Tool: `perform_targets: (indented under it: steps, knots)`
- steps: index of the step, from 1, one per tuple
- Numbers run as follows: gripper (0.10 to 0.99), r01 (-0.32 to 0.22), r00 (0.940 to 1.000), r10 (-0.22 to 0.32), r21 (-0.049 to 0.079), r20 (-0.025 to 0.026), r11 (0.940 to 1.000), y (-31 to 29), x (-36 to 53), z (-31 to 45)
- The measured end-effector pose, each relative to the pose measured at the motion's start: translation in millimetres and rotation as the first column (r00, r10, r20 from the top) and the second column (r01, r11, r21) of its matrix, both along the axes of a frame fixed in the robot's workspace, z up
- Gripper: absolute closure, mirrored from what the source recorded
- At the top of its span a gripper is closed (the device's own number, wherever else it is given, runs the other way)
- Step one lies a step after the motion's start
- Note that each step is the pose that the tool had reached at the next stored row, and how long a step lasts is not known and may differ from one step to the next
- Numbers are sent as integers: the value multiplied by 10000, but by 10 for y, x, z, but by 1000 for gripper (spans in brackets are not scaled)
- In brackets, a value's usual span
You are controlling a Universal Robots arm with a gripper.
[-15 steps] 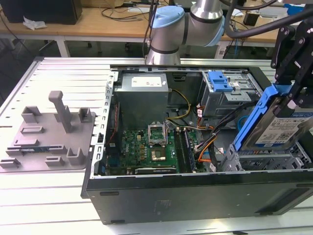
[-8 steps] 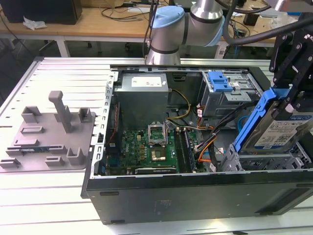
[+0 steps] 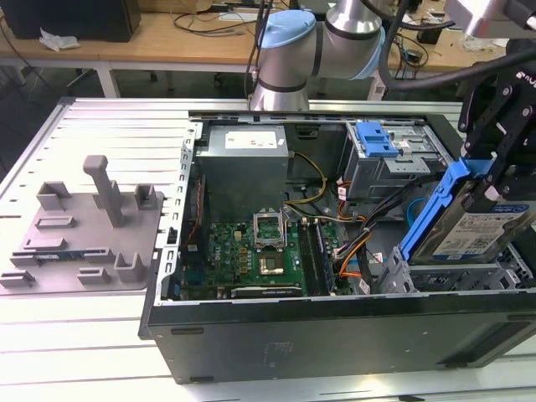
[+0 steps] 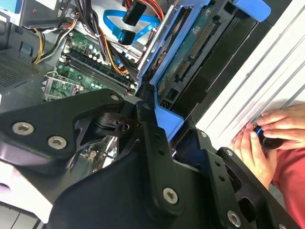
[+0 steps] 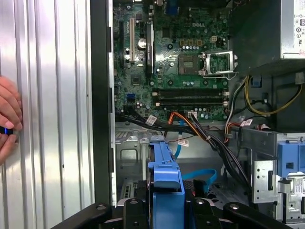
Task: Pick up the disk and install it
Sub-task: 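Insert the disk into the insertion slot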
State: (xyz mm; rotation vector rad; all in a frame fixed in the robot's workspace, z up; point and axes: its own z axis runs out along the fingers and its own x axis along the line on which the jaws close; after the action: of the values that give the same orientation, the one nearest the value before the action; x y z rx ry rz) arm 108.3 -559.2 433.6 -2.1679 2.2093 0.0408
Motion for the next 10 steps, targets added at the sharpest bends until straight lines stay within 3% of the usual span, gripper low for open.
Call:
perform_targets:
  steps: [10]
  knots:
    - [718, 0, 10000, 0, -1, 0, 10000, -24, 5, -158]
